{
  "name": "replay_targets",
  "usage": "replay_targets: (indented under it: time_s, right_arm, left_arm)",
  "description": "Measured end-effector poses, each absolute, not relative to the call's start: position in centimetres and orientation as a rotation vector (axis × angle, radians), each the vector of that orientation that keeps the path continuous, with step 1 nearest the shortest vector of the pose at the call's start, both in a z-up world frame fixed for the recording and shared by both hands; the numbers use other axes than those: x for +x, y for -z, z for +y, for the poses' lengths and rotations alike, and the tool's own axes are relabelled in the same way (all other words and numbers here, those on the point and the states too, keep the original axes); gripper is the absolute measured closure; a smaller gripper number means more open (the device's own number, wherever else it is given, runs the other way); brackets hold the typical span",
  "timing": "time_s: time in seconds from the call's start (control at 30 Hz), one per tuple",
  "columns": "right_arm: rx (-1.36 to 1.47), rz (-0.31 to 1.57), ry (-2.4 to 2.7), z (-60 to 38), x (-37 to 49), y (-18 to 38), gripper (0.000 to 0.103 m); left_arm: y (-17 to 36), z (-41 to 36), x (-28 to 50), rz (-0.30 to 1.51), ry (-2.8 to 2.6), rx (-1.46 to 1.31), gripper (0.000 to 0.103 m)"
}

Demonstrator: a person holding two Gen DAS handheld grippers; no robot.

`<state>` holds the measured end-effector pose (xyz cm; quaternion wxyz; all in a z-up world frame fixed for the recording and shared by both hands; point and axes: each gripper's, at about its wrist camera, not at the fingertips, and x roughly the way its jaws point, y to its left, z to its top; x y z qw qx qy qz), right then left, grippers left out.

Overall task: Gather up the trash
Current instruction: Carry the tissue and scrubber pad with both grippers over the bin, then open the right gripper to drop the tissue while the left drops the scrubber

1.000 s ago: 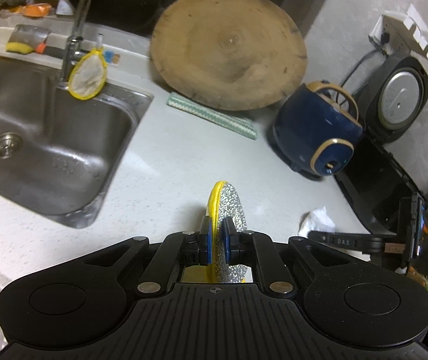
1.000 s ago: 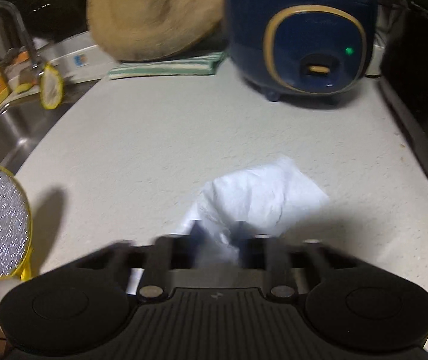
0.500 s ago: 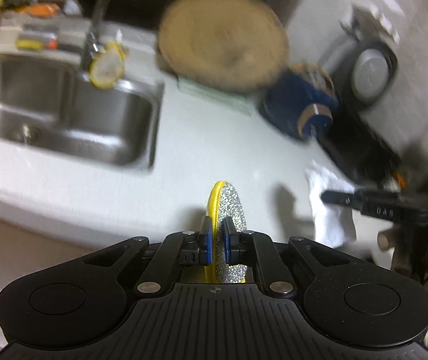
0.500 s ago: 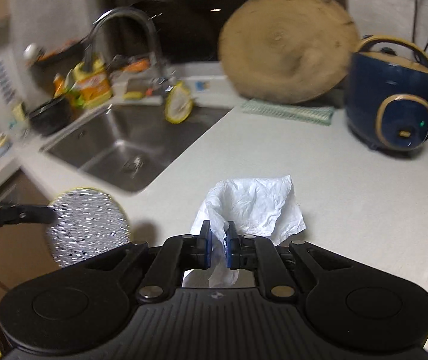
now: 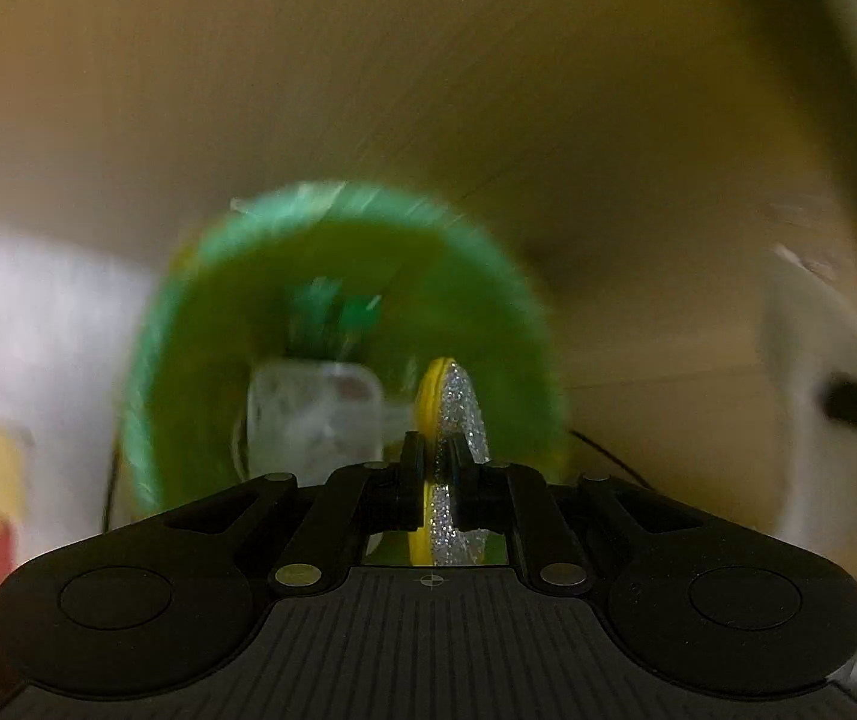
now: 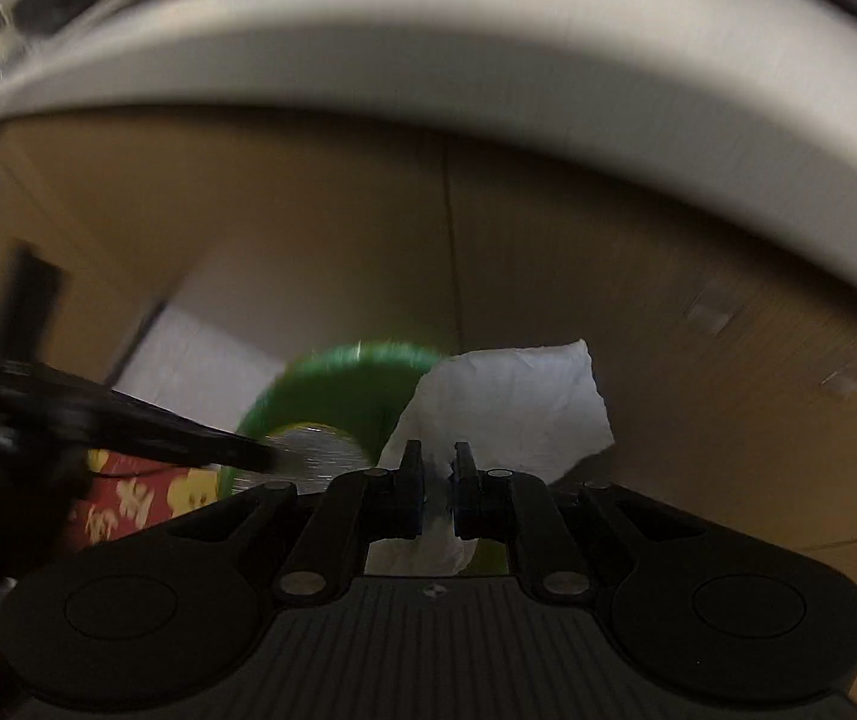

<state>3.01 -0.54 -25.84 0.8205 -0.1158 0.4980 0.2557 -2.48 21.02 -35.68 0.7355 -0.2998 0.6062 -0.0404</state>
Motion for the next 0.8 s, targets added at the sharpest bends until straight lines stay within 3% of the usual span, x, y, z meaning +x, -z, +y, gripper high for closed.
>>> replay_targets:
  time_s: [0.13, 0.3, 0.47, 0.7, 0.8]
  right_arm:
    - [-0.261, 1.153, -0.575, 0.6, 5.0, 32.1, 0.094]
    - [-0.362, 1.212, -0.643, 3.7, 5.3, 40.1, 0.094]
    - [-0.449, 1.230, -0.752, 7.2, 3.8, 45.9, 0.094]
    - [-0.563, 1.290, -0.818, 12.3, 4.1, 53.2, 0.093]
    - [-0.550, 1.384, -0.803, 12.8, 5.6, 54.6, 0.079]
  left_arm:
    - [44.1, 21.3, -2.2, 1.377, 0.011, -0.757, 0.087]
    - [47.7, 23.5, -2.9, 1.381, -0.085, -0.748, 0.085]
    - [44.6, 27.7, -4.9, 1.207, -0.128, -0.850, 0.085]
    - [38.5, 31.8, -6.5, 1.047, -0.226, -0.769, 0.085]
    - [35.4, 33.3, -6.4, 0.982, -0.253, -0.721, 0.085]
